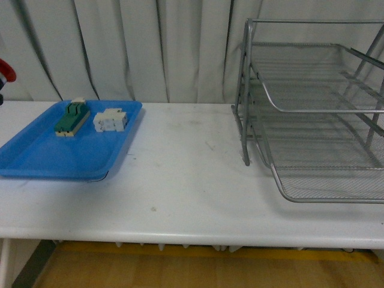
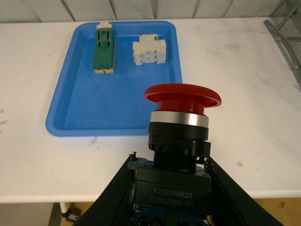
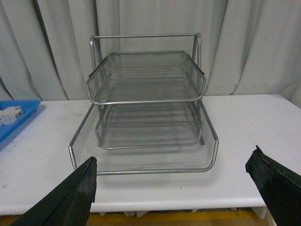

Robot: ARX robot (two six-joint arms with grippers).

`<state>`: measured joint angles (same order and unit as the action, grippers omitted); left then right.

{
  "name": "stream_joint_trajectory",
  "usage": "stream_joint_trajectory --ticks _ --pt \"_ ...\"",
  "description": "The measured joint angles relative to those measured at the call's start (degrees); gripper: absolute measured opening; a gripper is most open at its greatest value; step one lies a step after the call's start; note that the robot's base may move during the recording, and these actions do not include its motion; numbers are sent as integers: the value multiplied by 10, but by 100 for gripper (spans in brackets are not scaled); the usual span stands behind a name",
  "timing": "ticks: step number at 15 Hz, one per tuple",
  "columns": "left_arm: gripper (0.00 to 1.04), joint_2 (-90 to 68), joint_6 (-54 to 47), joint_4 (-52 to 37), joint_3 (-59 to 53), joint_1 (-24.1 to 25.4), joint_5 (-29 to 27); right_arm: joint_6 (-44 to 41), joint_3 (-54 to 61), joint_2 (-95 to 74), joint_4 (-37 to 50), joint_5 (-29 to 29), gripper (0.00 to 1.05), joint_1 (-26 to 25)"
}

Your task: Place button on rack with both arms

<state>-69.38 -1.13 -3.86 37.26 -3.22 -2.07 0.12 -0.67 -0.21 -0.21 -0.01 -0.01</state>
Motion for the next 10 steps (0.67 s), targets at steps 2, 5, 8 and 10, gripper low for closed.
stream_joint_trajectory --ticks 2,5,8,10 --pt "37 55 11 13 -33 -6 -4 0 0 0 0 0 98 0" --pt "37 79 23 9 -52 -7 -6 0 0 0 0 0 98 0" --pt "37 79 27 -3 -63 7 -9 0 0 0 0 0 98 0" --pt "37 79 27 -9 -66 3 -6 0 0 0 0 0 98 0"
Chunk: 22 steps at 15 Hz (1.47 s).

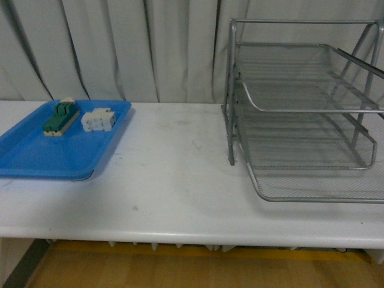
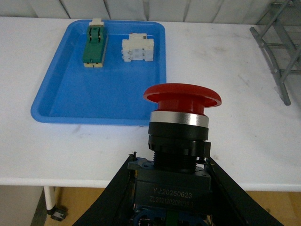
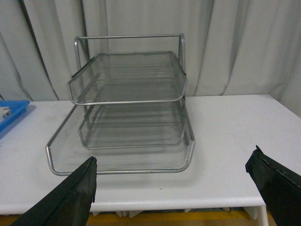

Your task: Place button on rack with both arms

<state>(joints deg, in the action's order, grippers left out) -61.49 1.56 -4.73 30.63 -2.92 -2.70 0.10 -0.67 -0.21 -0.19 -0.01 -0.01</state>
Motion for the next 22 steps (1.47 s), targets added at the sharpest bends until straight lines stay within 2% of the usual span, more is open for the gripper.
stream_joint_trajectory --ticks 7,8,11,14,16,19,22 --pt "37 -13 1 -9 -2 -21 -7 0 0 0 1 0 98 0" --pt "37 -34 2 -17 18 -40 -9 0 0 0 -2 -2 98 0" --pt "37 -114 20 -45 103 -116 -38 0 0 0 0 -1 98 0" --pt "37 -229 31 -57 192 -266 -38 0 0 0 0 0 98 0" --pt "37 -301 31 -52 209 -327 -23 0 0 0 0 0 98 0" --pt "37 -385 30 -37 252 -338 -24 0 0 0 0 0 98 0" --pt "37 -466 29 -12 332 -326 -30 0 0 0 0 0 98 0"
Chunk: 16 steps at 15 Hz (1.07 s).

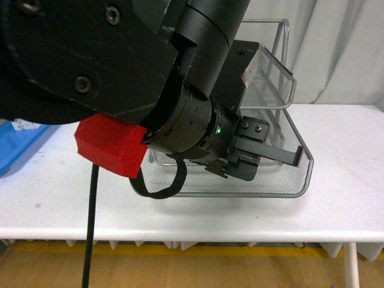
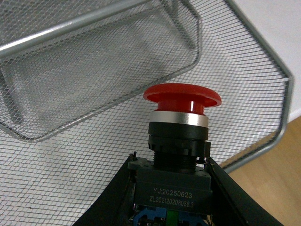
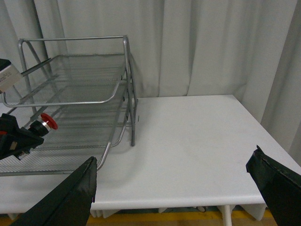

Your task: Place button on rack with both arms

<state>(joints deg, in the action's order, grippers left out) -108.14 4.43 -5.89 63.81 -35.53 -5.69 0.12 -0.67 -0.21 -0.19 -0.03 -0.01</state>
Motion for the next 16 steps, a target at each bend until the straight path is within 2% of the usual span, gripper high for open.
stream_joint_trajectory --ticks 3,6,8,9,12,16 --pt "36 -101 -3 82 120 39 -17 0 0 0 0 0 98 0" --pt "38 -155 0 139 197 44 -11 0 0 0 0 0 98 0" --pt "55 -162 3 152 221 45 -1 0 0 0 0 0 98 0" --pt "68 -159 15 139 226 46 10 0 0 0 0 0 98 0" --pt "98 -117 31 118 193 47 30 0 0 0 0 0 98 0" --pt "98 13 9 45 68 51 29 0 0 0 0 0 98 0"
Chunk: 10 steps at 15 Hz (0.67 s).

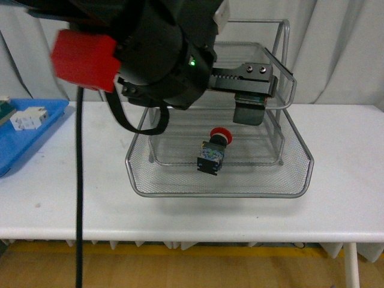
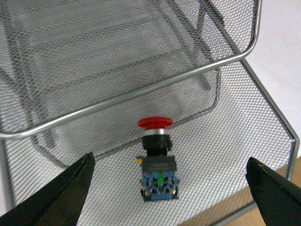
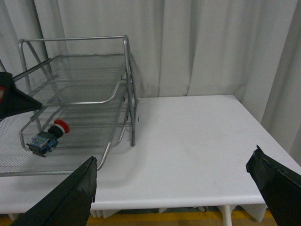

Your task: Place button on rack with both arms

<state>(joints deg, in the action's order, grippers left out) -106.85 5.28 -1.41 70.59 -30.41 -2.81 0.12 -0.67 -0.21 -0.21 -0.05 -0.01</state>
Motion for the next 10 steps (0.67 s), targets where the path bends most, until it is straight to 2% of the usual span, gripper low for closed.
stream_joint_trajectory --ticks 3,4,5,6,8,9,10 --pt "98 100 -28 -22 -111 45 -10 0 0 0 0 0 98 0" --pt "97 120 -33 -65 -143 59 -21 0 0 0 0 0 98 0" --pt "86 155 -40 -232 -221 81 -101 0 0 0 0 0 98 0" --pt "75 204 -42 -350 -305 108 -144 0 0 0 0 0 98 0" --pt "56 280 -42 -487 -412 148 -146 0 0 0 0 1 98 0" --pt "25 339 -43 -509 -512 176 -100 0 0 0 0 0 98 0" --pt "2 398 -42 -506 -561 203 -75 0 0 0 0 0 98 0"
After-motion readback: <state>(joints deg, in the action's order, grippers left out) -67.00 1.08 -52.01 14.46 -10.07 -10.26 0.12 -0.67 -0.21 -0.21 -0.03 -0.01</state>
